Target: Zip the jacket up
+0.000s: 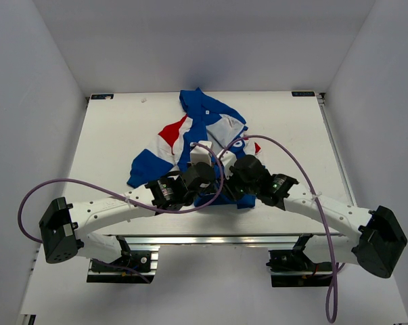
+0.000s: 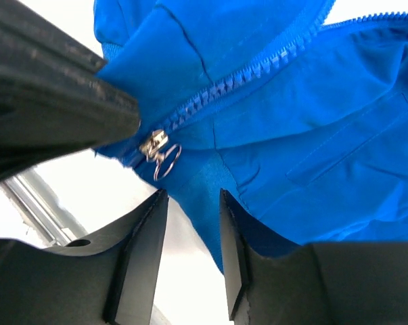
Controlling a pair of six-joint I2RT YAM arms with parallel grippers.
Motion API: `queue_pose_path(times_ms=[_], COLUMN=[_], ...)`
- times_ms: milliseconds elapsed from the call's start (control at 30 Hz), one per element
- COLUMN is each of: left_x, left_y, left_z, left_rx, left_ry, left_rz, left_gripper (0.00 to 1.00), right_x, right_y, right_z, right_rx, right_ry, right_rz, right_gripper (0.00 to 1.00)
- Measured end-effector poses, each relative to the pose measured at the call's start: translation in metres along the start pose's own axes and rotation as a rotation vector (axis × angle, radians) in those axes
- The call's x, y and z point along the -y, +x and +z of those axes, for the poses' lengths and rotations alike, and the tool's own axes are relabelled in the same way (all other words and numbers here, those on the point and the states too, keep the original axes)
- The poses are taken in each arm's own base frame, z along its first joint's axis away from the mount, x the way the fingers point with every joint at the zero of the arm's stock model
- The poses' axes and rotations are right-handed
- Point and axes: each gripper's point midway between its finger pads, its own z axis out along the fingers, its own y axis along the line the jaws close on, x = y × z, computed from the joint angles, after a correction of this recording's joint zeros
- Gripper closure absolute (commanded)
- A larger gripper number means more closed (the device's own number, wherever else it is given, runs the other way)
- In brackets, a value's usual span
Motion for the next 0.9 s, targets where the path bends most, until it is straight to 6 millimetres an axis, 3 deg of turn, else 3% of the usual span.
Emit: queue_pose_path(times_ms=[567, 900], left_x=[0.000, -0.002], left_y=[0.000, 0.001], left_z=[-0.001, -0.002], left_rx=[0.001, 0.002], left_ry=[0.005, 0.006], left_rz=[-0.004, -0.005], left_gripper=[1.00, 1.00], right_x=[-0.009, 0.000], right_y=[-0.028, -0.033], right_z=[0.010, 0.013], right_rx=[0.121, 0.157], right_ry=[-0.046, 0.004], right_rz=[0.031, 0.041], right_gripper=[0.53, 0.81])
